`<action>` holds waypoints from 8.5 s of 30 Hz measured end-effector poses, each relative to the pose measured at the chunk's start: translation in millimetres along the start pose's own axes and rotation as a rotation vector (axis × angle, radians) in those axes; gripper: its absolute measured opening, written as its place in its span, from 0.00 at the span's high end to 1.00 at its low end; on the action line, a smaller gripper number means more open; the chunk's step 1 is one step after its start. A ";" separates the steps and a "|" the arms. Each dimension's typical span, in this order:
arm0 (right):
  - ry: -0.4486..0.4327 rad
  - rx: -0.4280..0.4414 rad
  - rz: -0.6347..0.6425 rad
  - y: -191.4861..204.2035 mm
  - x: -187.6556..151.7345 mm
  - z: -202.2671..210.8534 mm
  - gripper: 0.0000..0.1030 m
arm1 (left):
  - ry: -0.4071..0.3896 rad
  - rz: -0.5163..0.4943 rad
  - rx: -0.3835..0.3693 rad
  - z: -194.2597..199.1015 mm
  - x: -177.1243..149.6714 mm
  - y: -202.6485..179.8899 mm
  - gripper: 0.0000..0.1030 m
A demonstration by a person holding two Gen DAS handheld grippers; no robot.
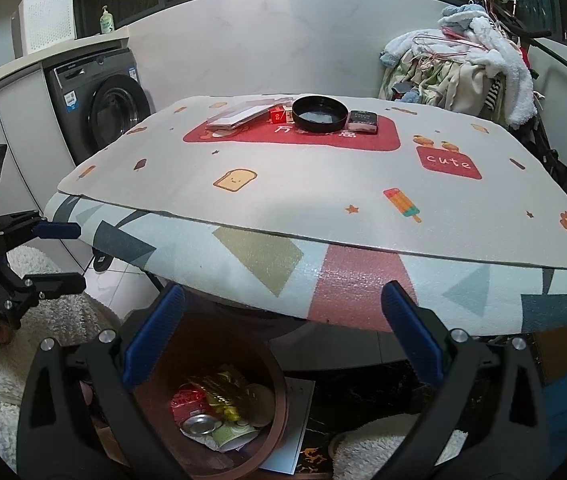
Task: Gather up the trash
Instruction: 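Open the left tool over the bin to drop the gold foil, then raise both tools to the table and grasp the clear plastic strip with the left tool, then grasp the black round lid with the right tool while the left tool holds the strip, then lower the left tool into the bin and release the plastic strip, then lower the right tool over the bin and open it to drop the black lid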
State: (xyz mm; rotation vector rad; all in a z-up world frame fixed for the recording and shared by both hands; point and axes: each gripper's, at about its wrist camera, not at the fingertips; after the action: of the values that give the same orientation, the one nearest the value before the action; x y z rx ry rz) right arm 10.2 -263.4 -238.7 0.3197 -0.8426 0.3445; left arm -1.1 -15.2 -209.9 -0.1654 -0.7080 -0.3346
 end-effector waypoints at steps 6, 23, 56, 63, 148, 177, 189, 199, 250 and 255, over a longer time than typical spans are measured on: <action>0.005 -0.001 0.000 0.0 0.1 -1.3 0.06 | 0.006 0.019 0.008 -0.7 -0.3 3.9 0.09; 0.021 -0.007 -0.012 -2.9 -1.2 -4.3 0.06 | -0.008 0.037 0.028 0.8 3.2 7.8 0.09; 0.078 -0.021 -0.141 -81.7 122.7 -99.5 0.05 | 0.124 -0.308 0.567 -214.3 247.3 70.9 0.09; 0.076 -0.001 -0.117 -88.2 124.0 -108.8 0.05 | 0.168 -0.395 0.686 -240.2 254.6 71.8 0.08; -0.016 0.026 -0.159 -0.4 80.5 0.7 0.10 | 0.006 -0.018 -0.345 53.6 79.3 -9.6 0.83; 0.060 -0.001 -0.207 -13.4 39.1 -8.6 0.10 | 0.394 -0.264 -0.215 -96.0 -9.3 -52.8 0.82; 0.120 0.022 -0.152 4.1 23.9 -22.0 0.10 | 0.179 -0.089 -0.239 -37.0 16.0 -14.3 0.31; 0.212 0.069 -0.083 37.2 -1.6 -42.6 0.10 | -0.010 -0.009 -0.184 23.1 16.8 6.0 0.11; 0.324 0.030 0.030 63.8 -29.0 -82.0 0.06 | -0.131 0.111 0.106 34.1 5.3 40.8 0.07; 0.260 0.010 0.010 59.1 -17.8 -67.3 0.06 | -0.133 0.114 0.132 36.1 6.5 40.1 0.07</action>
State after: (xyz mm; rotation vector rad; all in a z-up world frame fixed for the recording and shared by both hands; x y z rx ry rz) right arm 19.4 -186.0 -286.2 0.2728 -0.5876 0.3904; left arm -4.2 30.1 -180.0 -0.1033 -0.8461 -0.1680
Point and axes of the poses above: each gripper's, at about its wrist camera, not at the fingertips, and z roughly against the way its jaws point, y to its left, x to its top, and after that the axes turned 3 degrees about x, right-handed
